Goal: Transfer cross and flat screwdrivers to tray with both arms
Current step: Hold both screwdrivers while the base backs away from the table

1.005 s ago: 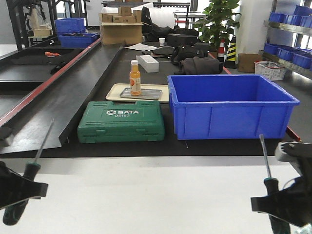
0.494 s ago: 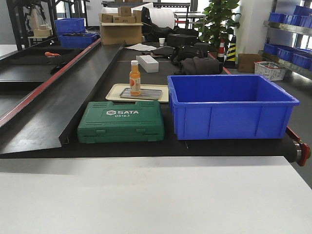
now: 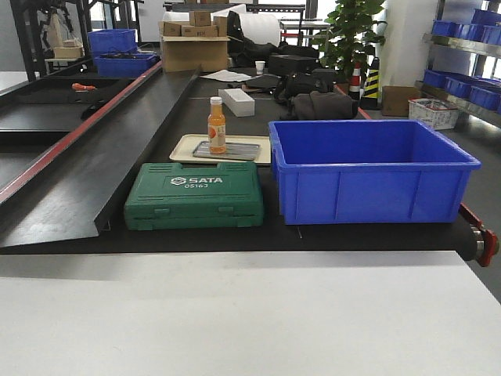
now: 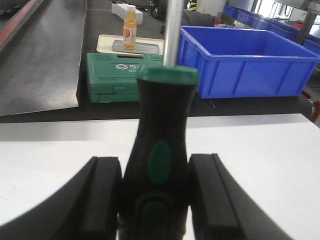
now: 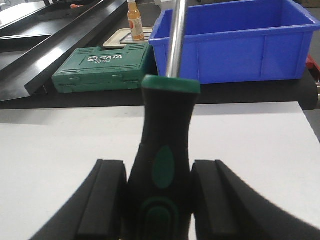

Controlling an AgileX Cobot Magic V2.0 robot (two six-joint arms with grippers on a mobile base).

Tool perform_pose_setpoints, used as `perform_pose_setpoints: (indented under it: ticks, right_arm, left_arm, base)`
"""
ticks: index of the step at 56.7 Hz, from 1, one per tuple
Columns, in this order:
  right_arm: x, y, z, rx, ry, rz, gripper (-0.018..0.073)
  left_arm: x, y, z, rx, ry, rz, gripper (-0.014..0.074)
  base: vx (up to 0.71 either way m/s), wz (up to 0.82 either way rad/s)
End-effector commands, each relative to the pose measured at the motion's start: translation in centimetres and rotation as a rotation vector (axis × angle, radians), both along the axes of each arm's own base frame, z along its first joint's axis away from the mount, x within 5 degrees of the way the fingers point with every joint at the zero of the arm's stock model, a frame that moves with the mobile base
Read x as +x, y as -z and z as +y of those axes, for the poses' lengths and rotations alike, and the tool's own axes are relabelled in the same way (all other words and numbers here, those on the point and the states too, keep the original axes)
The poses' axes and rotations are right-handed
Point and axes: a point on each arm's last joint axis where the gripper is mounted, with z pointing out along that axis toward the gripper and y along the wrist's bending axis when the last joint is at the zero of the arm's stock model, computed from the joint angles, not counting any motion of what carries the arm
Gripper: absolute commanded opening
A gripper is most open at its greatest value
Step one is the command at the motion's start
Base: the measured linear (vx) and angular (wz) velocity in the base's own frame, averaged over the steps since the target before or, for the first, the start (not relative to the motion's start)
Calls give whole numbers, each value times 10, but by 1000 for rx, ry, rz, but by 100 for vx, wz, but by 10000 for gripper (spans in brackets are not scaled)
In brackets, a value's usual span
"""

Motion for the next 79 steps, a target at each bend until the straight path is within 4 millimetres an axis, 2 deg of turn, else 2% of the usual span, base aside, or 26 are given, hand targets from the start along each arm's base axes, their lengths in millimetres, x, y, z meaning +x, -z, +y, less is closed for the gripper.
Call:
perform_pose_setpoints:
  ticks: [1, 15, 79]
  right_arm:
    - [1, -17, 0, 6, 5, -112, -8]
    - [0, -11, 0, 3, -1, -52, -8]
    - [0, -11, 0, 3, -1, -51, -8]
  left_arm:
    - [0, -17, 0, -29, -2, -120, 4]
    - [-1, -16, 0, -25, -1, -102, 4]
    - [-1, -16, 0, -25, -1, -102, 4]
  base:
    - [0, 0]
    - [0, 0]
    - [0, 0]
